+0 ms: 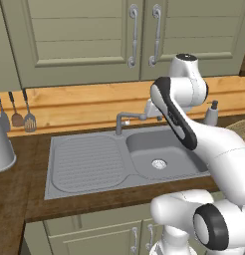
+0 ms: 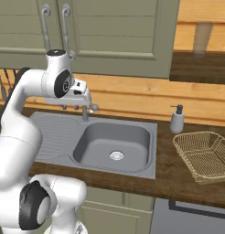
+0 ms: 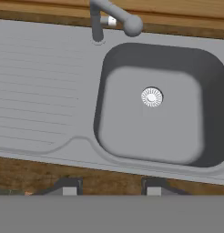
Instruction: Open the cabinet, pick up the bread from the cabinet and place it in the basket. Then move the basket to the dining counter.
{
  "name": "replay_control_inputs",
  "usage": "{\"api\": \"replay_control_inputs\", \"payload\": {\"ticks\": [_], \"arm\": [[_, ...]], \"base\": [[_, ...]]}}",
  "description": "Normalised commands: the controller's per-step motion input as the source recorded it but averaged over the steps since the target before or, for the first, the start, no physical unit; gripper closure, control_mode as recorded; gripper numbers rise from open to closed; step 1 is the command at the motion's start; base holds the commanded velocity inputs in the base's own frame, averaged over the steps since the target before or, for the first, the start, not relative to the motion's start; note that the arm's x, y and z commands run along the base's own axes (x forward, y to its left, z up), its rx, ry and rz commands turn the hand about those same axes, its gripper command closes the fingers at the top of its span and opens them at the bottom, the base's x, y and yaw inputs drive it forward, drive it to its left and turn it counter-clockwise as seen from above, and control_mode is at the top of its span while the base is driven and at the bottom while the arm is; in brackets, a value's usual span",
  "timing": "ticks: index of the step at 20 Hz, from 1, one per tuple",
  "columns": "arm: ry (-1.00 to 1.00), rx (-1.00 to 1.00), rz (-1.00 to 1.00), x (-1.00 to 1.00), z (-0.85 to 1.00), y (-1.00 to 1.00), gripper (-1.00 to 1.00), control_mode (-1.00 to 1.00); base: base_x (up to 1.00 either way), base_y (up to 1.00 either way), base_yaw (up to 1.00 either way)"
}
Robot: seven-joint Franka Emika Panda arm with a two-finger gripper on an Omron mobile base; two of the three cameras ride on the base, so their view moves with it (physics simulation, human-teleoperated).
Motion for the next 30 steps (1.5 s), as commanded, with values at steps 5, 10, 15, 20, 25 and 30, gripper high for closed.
{"api": "replay_control_inputs", "payload": {"ticks": [5, 10, 15, 20, 25, 30], "arm": [[-0.02, 0.00, 0.00, -0.19, 0.00, 0.00, -1.00, -1.00], [-0.39, 0.00, -0.01, -0.50, 0.31, -0.01, -1.00, -1.00], [-0.57, 0.00, -0.12, -0.06, 0.89, 0.01, -1.00, -1.00], [-0.40, 0.01, -0.14, 0.01, 0.97, 0.00, -1.00, -1.00], [-0.06, 0.01, -0.11, 0.02, 0.97, 0.05, -1.00, -1.00], [-0.09, 0.07, 0.01, 0.07, 0.54, 0.00, -1.00, -1.00]], "base": [[0.00, 0.00, 0.00], [0.00, 0.00, 0.00], [0.00, 0.00, 0.00], [0.00, 0.00, 0.00], [0.00, 0.00, 0.00], [0.00, 0.00, 0.00]]}}
